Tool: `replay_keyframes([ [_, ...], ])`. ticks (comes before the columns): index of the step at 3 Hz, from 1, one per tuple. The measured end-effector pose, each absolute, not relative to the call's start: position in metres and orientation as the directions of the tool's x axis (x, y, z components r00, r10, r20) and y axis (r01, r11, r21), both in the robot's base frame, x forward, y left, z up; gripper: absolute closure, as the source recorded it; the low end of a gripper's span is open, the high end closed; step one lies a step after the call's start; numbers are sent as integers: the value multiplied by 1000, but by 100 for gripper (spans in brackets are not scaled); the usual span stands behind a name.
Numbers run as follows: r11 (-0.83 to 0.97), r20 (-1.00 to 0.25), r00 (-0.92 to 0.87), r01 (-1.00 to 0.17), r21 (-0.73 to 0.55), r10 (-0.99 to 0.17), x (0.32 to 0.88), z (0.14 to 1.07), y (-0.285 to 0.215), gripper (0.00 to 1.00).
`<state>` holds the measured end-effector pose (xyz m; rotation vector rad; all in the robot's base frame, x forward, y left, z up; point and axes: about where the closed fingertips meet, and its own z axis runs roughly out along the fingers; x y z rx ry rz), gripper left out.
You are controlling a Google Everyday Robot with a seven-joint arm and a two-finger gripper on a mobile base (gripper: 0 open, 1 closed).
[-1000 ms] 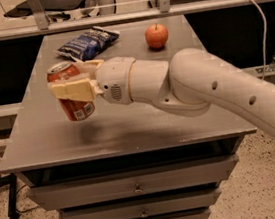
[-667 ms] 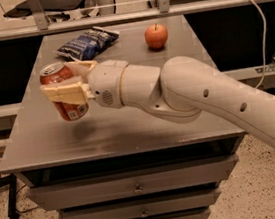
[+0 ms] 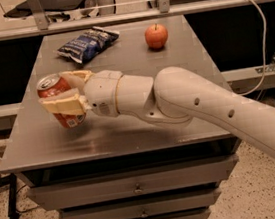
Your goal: Place coke can upright
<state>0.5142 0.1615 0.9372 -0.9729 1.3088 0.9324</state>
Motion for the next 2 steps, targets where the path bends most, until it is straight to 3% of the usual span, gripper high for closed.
replay_keyframes([
  [2,295,-999,27,-955,-19,21,511,909,157,100],
])
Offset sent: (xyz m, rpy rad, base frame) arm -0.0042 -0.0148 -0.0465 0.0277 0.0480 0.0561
